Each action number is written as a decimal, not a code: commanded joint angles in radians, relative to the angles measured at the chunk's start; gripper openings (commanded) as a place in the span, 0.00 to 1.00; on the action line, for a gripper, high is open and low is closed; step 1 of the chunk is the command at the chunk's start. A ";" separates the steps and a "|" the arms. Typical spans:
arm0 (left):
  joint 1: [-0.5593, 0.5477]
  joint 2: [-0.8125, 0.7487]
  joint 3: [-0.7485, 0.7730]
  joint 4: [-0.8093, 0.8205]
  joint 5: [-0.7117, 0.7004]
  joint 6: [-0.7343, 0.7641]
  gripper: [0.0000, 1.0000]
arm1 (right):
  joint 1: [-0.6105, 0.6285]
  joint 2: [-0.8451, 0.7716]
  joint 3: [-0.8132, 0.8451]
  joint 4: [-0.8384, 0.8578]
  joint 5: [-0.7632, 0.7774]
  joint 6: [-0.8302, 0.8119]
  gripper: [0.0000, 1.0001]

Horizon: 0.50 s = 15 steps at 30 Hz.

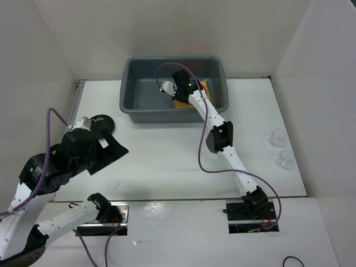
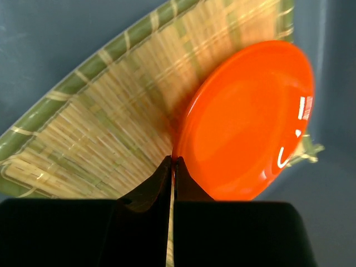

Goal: Place the mixed dishes into the plastic bin

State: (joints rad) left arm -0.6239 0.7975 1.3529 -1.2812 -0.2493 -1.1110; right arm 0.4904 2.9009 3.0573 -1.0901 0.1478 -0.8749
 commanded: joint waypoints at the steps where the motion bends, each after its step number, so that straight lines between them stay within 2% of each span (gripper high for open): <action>1: 0.006 -0.034 -0.034 -0.017 -0.004 -0.039 1.00 | -0.015 0.001 0.075 -0.068 0.024 0.034 0.00; 4: 0.006 -0.034 -0.044 -0.017 -0.004 -0.039 1.00 | -0.015 0.012 0.075 -0.102 0.024 0.054 0.00; 5: 0.006 -0.034 -0.055 -0.017 -0.004 -0.039 1.00 | -0.015 0.012 0.075 -0.111 0.024 0.063 0.06; 6: 0.006 -0.034 -0.055 -0.017 -0.004 -0.039 1.00 | -0.015 0.012 0.075 -0.132 0.003 0.073 0.37; 7: 0.006 -0.034 -0.064 -0.017 -0.004 -0.039 1.00 | -0.015 -0.005 0.075 -0.133 -0.008 0.073 0.48; 9: 0.006 -0.043 -0.095 -0.006 -0.015 -0.087 1.00 | -0.015 -0.052 0.075 -0.143 -0.030 0.097 0.56; 10: 0.006 -0.081 -0.112 0.006 -0.024 -0.110 1.00 | -0.015 -0.072 0.075 -0.143 -0.039 0.106 0.67; 11: 0.006 -0.113 -0.135 0.055 -0.024 -0.133 1.00 | 0.006 -0.094 0.075 -0.154 -0.039 0.116 0.72; 14: 0.006 -0.289 -0.262 0.179 -0.062 -0.245 1.00 | 0.029 -0.212 0.075 -0.154 -0.060 0.155 0.87; 15: 0.006 -0.337 -0.296 0.207 -0.074 -0.266 1.00 | 0.039 -0.248 0.075 -0.154 -0.060 0.212 0.89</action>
State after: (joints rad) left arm -0.6239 0.5854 1.1080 -1.1915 -0.2710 -1.2564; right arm 0.4919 2.8666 3.0863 -1.2224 0.1215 -0.7567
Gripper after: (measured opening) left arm 1.001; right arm 0.878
